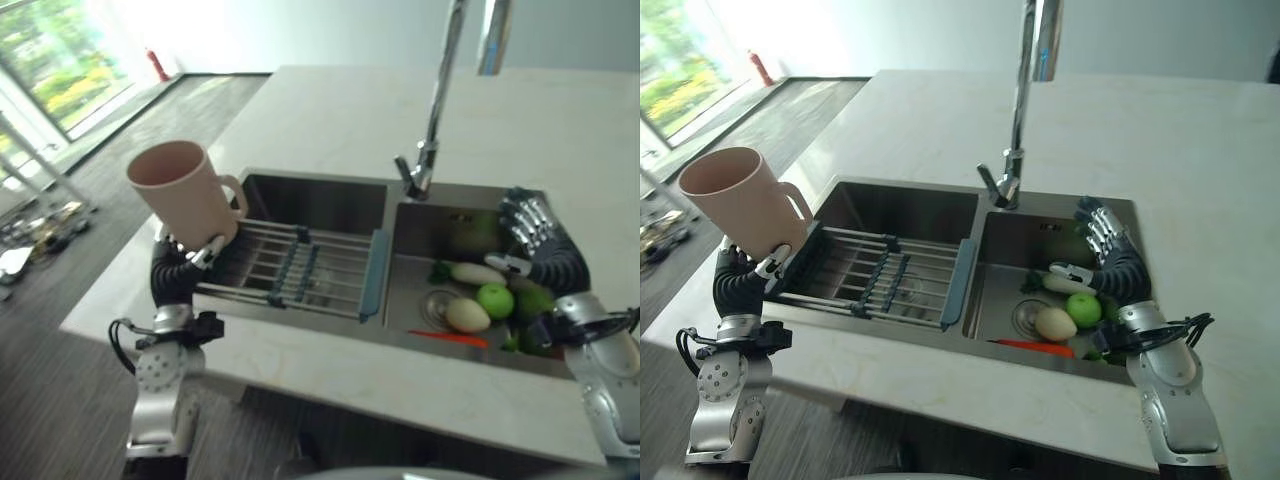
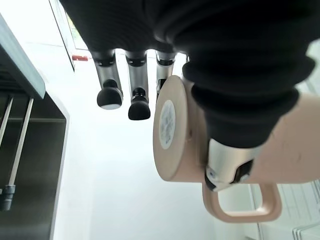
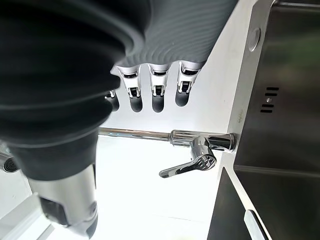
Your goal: Place the dishes in the dishwasher.
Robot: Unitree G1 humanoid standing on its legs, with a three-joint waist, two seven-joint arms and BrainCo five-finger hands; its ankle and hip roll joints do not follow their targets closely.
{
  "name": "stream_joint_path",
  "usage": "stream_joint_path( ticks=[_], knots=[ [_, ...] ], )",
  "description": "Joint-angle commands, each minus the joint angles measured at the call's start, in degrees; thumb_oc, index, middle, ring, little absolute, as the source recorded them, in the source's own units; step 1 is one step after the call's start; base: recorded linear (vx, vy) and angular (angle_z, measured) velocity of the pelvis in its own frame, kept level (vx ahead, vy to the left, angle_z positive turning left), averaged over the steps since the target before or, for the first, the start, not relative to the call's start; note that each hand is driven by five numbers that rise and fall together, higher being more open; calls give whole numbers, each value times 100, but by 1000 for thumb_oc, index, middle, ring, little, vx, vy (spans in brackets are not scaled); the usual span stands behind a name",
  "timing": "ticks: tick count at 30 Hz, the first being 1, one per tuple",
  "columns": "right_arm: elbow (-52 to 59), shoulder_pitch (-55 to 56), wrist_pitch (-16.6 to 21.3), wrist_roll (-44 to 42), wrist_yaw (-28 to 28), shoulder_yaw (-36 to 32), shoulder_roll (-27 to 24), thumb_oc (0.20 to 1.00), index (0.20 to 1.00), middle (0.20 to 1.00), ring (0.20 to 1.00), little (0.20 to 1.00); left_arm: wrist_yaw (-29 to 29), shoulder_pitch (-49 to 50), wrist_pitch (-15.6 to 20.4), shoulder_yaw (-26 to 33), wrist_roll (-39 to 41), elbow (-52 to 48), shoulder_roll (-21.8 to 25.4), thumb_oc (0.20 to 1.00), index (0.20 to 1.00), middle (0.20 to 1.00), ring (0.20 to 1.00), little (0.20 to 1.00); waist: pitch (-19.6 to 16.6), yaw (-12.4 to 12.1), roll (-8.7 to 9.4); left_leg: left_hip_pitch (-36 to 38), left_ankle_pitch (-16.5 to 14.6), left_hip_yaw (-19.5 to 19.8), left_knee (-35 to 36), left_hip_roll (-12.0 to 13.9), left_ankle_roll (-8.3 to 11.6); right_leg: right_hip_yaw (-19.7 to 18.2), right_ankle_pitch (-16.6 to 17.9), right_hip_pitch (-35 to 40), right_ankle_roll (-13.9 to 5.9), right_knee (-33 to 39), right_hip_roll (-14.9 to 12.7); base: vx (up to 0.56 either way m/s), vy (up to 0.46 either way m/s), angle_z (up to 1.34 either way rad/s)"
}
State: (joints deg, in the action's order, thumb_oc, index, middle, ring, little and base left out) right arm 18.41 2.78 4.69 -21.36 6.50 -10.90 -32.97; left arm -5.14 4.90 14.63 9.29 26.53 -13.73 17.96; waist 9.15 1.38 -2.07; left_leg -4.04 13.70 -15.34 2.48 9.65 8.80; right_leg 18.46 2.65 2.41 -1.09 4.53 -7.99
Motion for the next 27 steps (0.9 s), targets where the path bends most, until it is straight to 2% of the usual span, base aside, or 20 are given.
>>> stream_joint_path(
  ticks=[1, 3, 6, 8, 9, 10, 11, 14, 15, 16, 17, 18, 20, 21, 22, 23, 24, 25, 27],
  knots=[
    [279, -138, 637, -177, -74, -286, 36, 1000, 1000, 1000, 1000, 1000, 150, -412, 572, 193, 418, -520, 517, 200, 200, 200, 200, 200, -291, 431, 488, 511, -481, -418, -1511, 582, 63, -267, 85, 268, -304, 47, 2, -253, 237, 29],
    [256, -159, 674, -143, 11, -306, 61, 1000, 1000, 1000, 1000, 1000, 132, -473, 631, 167, 522, -511, 509, 200, 200, 200, 200, 200, -317, 496, 450, 634, -556, -416, -1576, 695, 80, -185, 124, 209, -296, 47, -22, -233, 314, 70],
    [241, -191, 645, -69, 40, -300, 98, 1000, 1000, 1000, 1000, 1000, 184, -561, 598, 94, 643, -439, 473, 200, 200, 200, 200, 200, -398, 593, 302, 1019, -476, -751, -1212, 893, 151, 93, 177, 169, -353, 46, -96, -172, 422, 62],
    [245, -203, 614, -72, 51, -307, 99, 1000, 1000, 1000, 1000, 1000, 170, -538, 574, 60, 618, -427, 460, 200, 200, 200, 200, 200, -423, 600, 251, 1209, -672, -964, -842, 790, 100, 310, 299, 141, -518, 46, -271, -180, 609, 107],
    [253, -217, 623, 21, 69, -308, 194, 1000, 1000, 1000, 1000, 1000, 303, -395, 502, 139, 771, -493, 443, 200, 200, 200, 200, 200, -379, 531, 244, 1369, -1075, -1117, -641, 630, 25, 522, 576, 41, -842, 0, -642, -156, 590, 156],
    [250, -231, 627, 69, 58, -298, 224, 1000, 1000, 1000, 1000, 1000, 341, -386, 503, 154, 791, -493, 440, 200, 200, 200, 200, 200, -363, 514, 253, 1364, -1161, -1121, -648, 585, 1, 535, 643, 22, -902, -4, -726, -172, 720, 147],
    [245, -273, 662, 255, -14, -247, 350, 1000, 1000, 1000, 1000, 1000, 444, -373, 446, 188, 863, -500, 447, 200, 200, 200, 200, 200, -305, 428, 298, 1286, -1489, -1073, -702, 388, -102, 603, 889, -19, -1069, -22, -1025, -79, 455, 92],
    [324, -302, 615, 432, -240, -152, 534, 1000, 1000, 1000, 1000, 1000, 542, -428, 237, 125, 905, -596, 479, 200, 200, 200, 200, 200, -181, 236, 365, 1104, -1889, -768, -915, -58, -256, 717, 1317, -93, -1179, -144, -1528, -54, 500, 82],
    [352, -303, 617, 474, -253, -126, 590, 1000, 1000, 1000, 1000, 1000, 521, -462, 184, 95, 840, -644, 476, 200, 200, 200, 200, 200, -156, 216, 381, 1075, -1950, -667, -933, -166, -296, 674, 1397, -148, -1195, -211, -1622, -43, 456, 78],
    [384, -305, 613, 535, -232, -99, 653, 1000, 1000, 1000, 1000, 1000, 494, -504, 157, 67, 782, -663, 475, 200, 200, 200, 200, 200, -141, 212, 386, 1061, -1987, -561, -910, -270, -331, 575, 1487, -218, -1212, -266, -1690, -9, 476, 63],
    [466, -209, 594, 637, -322, -70, 721, 1000, 1000, 1000, 1000, 1000, 503, -579, 123, -25, 776, -690, 480, 200, 200, 200, 200, 200, -131, 273, 372, 1025, -1996, -278, -851, -448, -406, 106, 1499, -305, -1192, -370, -1658, 14, 480, 57],
    [507, -156, 596, 652, -359, -59, 734, 1000, 1000, 1000, 1000, 1000, 492, -602, 99, -66, 790, -711, 481, 200, 200, 200, 200, 200, -137, 305, 366, 1008, -1976, -161, -796, -521, -451, -137, 1427, -348, -1158, -519, -1550, 49, 489, 94],
    [544, -18, 644, 378, -347, -143, 580, 1000, 1000, 1000, 1000, 1000, 582, -603, 85, -142, 905, -689, 515, 200, 200, 200, 200, 200, -202, 402, 356, 972, -1750, 76, -562, -668, -579, -814, 887, -374, -991, -910, -915, 34, 370, 154],
    [544, -18, 644, 378, -347, -143, 580, 1000, 1000, 1000, 1000, 1000, 582, -603, 85, -142, 905, -689, 515, 200, 200, 200, 200, 200, -202, 402, 356, 972, -1750, 76, -562, -668, -579, -814, 887, -374, -991, -910, -915, 123, 430, 138],
    [533, 199, 735, 56, -231, -335, 360, 1000, 1000, 1000, 1000, 1000, 593, -660, 40, -358, 932, -721, 461, 200, 200, 200, 200, 200, -320, 537, 372, 919, -1627, 550, -353, -940, -790, -1649, 68, -343, -760, -1425, 225, 135, 298, 92],
    [524, 219, 744, 16, -193, -353, 343, 1000, 1000, 1000, 1000, 1000, 565, -664, 46, -385, 902, -718, 445, 200, 200, 200, 200, 200, -337, 553, 374, 922, -1624, 601, -329, -960, -800, -1706, 22, -357, -743, -1479, 292, 174, 328, 93],
    [498, 325, 816, -22, -142, -404, 356, 1000, 1000, 1000, 1000, 1000, 562, -675, 51, -468, 866, -695, 386, 200, 200, 200, 200, 200, -375, 606, 397, 928, -1588, 799, -238, -1041, -856, -1982, -39, -410, -653, -1573, 562, 54, 31, 169],
    [500, 430, 902, -71, -86, -447, 392, 1000, 1000, 1000, 1000, 1000, 526, -689, 74, -530, 801, -676, 342, 200, 200, 200, 200, 200, -392, 642, 420, 922, -1501, 958, -147, -1107, -903, -2101, -19, -447, -577, -1526, 711, 54, 2, 163],
    [480, 490, 1037, -139, -26, -444, 433, 1000, 1000, 1000, 1000, 1000, 503, -749, 109, -606, 777, -650, 322, 200, 200, 200, 200, 200, -396, 666, 401, 923, -1458, 1145, -73, -1158, -943, -2226, -196, -390, -450, -1317, 895, 31, -78, 121]
  ],
)
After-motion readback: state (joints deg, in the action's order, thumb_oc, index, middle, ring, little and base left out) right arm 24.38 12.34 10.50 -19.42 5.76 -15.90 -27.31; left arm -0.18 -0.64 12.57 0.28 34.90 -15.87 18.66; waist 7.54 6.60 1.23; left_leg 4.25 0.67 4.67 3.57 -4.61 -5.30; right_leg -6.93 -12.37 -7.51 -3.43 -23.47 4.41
